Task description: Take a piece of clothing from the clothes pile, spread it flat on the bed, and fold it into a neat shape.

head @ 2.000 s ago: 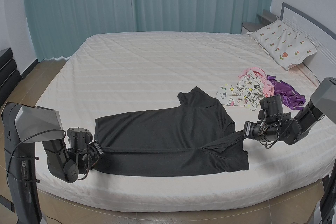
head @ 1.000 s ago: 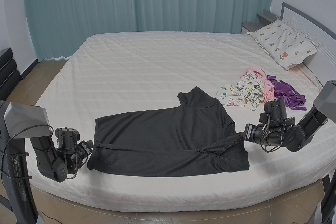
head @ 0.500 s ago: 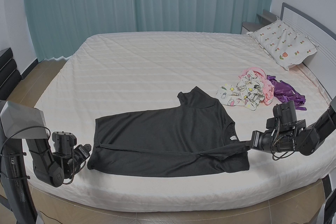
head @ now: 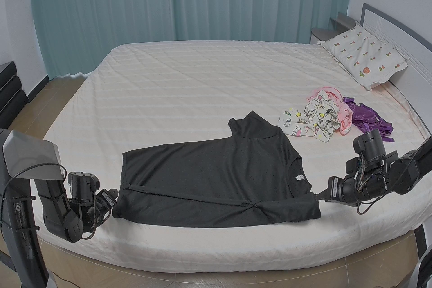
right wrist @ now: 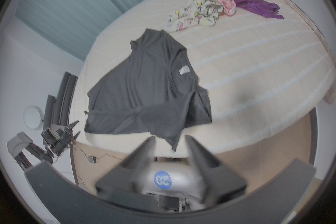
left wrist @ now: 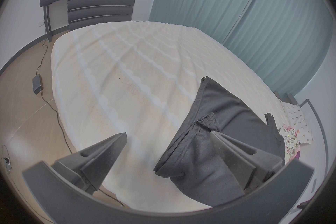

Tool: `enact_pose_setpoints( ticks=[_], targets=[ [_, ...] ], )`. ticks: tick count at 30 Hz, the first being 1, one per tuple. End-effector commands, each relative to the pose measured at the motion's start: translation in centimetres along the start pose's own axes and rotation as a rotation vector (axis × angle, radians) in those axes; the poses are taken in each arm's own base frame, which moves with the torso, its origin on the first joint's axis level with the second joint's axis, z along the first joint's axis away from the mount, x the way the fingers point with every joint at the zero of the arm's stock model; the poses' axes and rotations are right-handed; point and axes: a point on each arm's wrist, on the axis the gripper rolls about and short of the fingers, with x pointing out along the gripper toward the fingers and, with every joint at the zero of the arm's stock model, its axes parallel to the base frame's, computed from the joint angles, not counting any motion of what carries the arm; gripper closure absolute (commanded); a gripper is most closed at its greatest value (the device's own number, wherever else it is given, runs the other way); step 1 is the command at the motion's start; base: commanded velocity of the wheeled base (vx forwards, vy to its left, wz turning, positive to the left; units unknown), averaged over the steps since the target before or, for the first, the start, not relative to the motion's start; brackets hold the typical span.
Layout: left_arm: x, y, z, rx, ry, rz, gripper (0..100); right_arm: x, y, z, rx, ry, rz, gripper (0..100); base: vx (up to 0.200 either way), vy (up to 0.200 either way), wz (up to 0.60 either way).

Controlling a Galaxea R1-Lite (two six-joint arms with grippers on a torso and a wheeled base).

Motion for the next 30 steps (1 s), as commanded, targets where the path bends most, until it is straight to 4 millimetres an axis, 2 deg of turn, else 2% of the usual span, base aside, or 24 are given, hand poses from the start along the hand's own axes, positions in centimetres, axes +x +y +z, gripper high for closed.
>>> enact_pose_setpoints(
  ticks=[1, 5, 10, 11, 15, 18, 23, 26, 30],
  targets=[
    [0.1, 0.1, -0.2, 0.002, 0.007, 0.005, 0, 0.0, -0.5, -0.7, -0.031, 0.061, -0.035, 0, 0.0, 0.0, 0.0],
    [0.1, 0.1, -0.2, 0.002, 0.008, 0.006, 0, 0.1, -0.7, -0.6, -0.054, 0.08, -0.05, 0, 0.0, 0.0, 0.0],
    [0.0, -0.2, 0.2, -0.009, -0.005, -0.01, 0, 2.6, -1.3, -0.3, -0.033, 0.084, -0.056, 0, 0.0, 0.0, 0.0],
    [0.0, -0.2, 0.2, -0.009, -0.005, -0.01, 0, 2.6, -1.3, -0.3, -0.033, 0.084, -0.056, 0, 0.0, 0.0, 0.0],
    [-0.6, -1.5, 1.7, -0.024, -0.032, -0.092, 0, 5.2, -1.8, 0.1, -0.032, 0.042, -0.036, 0, 0.0, 0.0, 0.0],
    [-0.7, -2.7, 2.9, -0.025, -0.036, -0.147, 0, 6.1, -1.8, 0.3, -0.034, 0.019, -0.024, 0, 0.0, 0.0, 0.0],
    [1.2, -4.7, 4.0, -0.003, 0.067, -0.14, 0, 6.8, -1.8, 1.2, -0.018, -0.024, 0.016, 0, 0.0, 0.0, 0.0],
    [2.0, -5.2, 3.8, 0.013, 0.126, -0.154, 0, 6.9, -1.9, 1.5, 0.002, -0.031, 0.049, 0, 0.0, 0.0, 0.0],
    [4.2, -5.5, 3.1, 0.038, 0.148, -0.144, 0, 7.5, -2.4, 1.5, 0.057, -0.037, 0.094, 0, 0.0, 0.0, 0.0]
  ],
)
